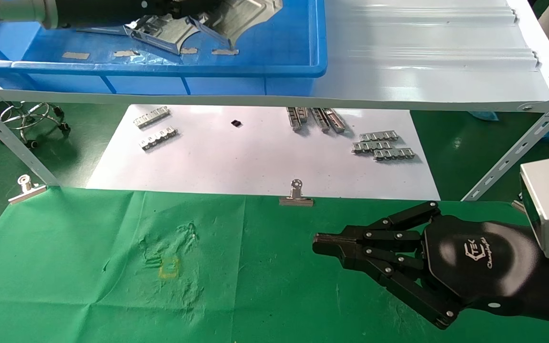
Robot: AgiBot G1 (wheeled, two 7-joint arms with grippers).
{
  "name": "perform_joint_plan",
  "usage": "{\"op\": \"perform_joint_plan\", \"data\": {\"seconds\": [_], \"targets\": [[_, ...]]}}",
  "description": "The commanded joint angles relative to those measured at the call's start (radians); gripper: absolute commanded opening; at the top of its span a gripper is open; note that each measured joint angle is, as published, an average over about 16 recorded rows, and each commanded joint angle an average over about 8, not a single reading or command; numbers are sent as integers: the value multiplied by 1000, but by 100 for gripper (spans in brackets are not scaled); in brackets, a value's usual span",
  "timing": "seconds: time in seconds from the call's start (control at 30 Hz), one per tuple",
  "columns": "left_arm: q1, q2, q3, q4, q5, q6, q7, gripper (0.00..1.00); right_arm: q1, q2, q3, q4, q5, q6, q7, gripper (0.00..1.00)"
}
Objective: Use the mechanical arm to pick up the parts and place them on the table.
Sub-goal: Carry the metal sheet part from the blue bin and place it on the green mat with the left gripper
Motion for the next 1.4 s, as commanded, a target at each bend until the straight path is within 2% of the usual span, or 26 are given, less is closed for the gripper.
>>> {"op": "perform_joint_plan", "data": {"seconds": [0.03,0.4,0.6,0.77,1.07,1.23,1.4], "targets": [[-6,-11,-11,-9,-16,21,12,0,0,0,0,0,0,0,0,0],[-3,-132,-47,-73,-76,324,159,0,0,0,0,0,0,0,0,0],[35,-194,-49,-142,-111,434,242,0,0,0,0,0,0,0,0,0],[111,-271,-17,-302,-181,451,284,0,0,0,0,0,0,0,0,0],[273,-466,88,-642,-382,443,327,0,0,0,0,0,0,0,0,0],[327,-532,155,-730,-435,439,371,0,0,0,0,0,0,0,0,0],[366,-571,237,-776,-436,437,431,0,0,0,0,0,0,0,0,0]]}}
